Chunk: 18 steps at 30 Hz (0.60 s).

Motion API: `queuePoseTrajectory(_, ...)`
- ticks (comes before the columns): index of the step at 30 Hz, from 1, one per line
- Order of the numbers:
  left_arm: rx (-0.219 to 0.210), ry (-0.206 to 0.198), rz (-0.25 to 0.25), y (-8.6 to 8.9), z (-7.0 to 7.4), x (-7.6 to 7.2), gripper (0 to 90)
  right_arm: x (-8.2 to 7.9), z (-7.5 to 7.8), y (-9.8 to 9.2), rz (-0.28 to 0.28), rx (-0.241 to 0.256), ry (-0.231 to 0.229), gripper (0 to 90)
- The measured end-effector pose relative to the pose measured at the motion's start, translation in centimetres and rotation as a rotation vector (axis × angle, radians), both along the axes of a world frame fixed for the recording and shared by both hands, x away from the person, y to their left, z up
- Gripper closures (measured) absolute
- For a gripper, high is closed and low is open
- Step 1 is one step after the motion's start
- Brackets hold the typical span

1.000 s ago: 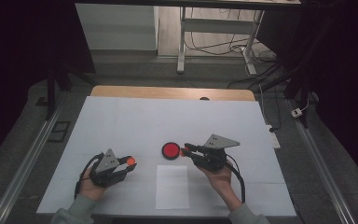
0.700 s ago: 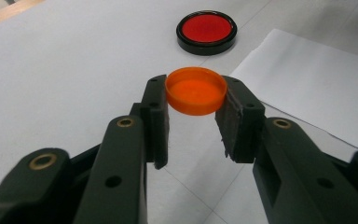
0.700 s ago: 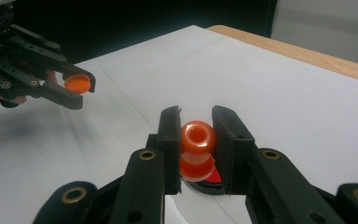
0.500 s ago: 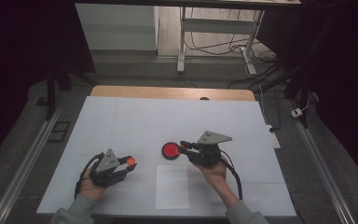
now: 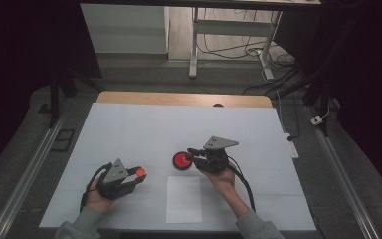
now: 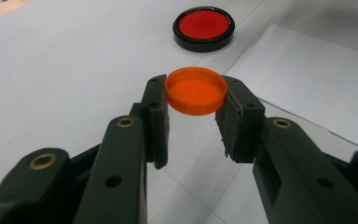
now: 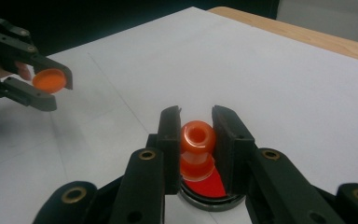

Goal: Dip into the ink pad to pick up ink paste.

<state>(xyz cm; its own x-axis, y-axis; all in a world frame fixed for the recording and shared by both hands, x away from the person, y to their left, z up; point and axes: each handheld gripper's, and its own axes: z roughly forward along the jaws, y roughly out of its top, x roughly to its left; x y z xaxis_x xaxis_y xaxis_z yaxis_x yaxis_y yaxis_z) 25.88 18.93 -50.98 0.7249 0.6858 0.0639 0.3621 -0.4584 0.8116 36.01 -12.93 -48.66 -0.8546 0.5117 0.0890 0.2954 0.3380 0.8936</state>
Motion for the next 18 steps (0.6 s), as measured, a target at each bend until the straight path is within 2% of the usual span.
queuePoseTrajectory(18,0.004,-0.002,-0.002,-0.1,0.0,0.0,64.8,1.3,-0.6,1.7,0.005,-0.027,-0.002,72.6)
